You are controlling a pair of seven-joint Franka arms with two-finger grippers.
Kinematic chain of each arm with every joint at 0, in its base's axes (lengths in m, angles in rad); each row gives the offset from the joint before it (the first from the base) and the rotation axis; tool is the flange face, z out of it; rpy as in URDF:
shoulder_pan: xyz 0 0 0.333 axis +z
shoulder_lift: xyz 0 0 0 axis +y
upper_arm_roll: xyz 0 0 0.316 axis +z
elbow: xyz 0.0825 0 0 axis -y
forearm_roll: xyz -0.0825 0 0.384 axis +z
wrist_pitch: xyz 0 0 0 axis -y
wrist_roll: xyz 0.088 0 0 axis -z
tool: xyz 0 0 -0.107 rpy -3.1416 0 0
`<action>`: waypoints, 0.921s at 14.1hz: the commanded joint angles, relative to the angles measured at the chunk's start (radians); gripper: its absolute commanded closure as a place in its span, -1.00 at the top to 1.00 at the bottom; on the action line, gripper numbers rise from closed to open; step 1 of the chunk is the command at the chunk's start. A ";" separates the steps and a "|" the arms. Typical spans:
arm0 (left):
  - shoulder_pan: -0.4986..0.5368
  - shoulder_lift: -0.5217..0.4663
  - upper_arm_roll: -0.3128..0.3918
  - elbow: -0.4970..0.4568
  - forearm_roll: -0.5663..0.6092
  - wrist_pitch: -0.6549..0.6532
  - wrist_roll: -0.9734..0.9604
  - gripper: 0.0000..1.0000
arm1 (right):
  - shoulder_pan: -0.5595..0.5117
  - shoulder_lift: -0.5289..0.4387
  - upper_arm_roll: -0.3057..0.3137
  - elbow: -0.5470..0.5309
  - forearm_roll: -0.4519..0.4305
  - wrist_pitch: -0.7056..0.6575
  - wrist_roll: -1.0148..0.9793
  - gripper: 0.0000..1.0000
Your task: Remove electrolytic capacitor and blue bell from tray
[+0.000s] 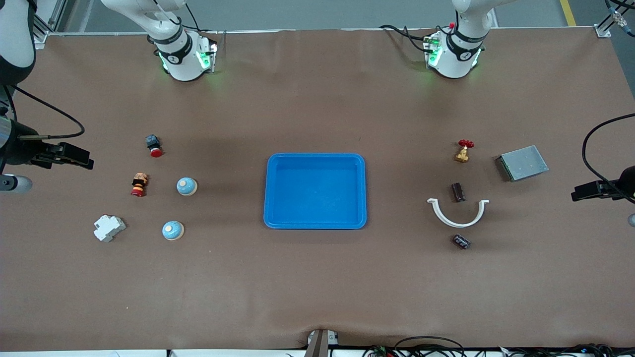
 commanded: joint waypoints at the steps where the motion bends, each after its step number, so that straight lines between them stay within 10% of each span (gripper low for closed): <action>1: 0.000 -0.030 -0.030 -0.005 -0.023 -0.055 0.016 1.00 | -0.003 -0.041 -0.002 -0.007 0.008 -0.014 0.003 1.00; 5: 0.001 -0.031 -0.125 0.030 -0.024 -0.126 0.004 1.00 | -0.003 -0.050 -0.004 -0.009 0.008 -0.063 0.003 1.00; 13: -0.083 -0.159 -0.075 0.009 -0.004 -0.129 -0.016 1.00 | -0.018 -0.084 -0.001 -0.025 0.009 -0.063 0.010 1.00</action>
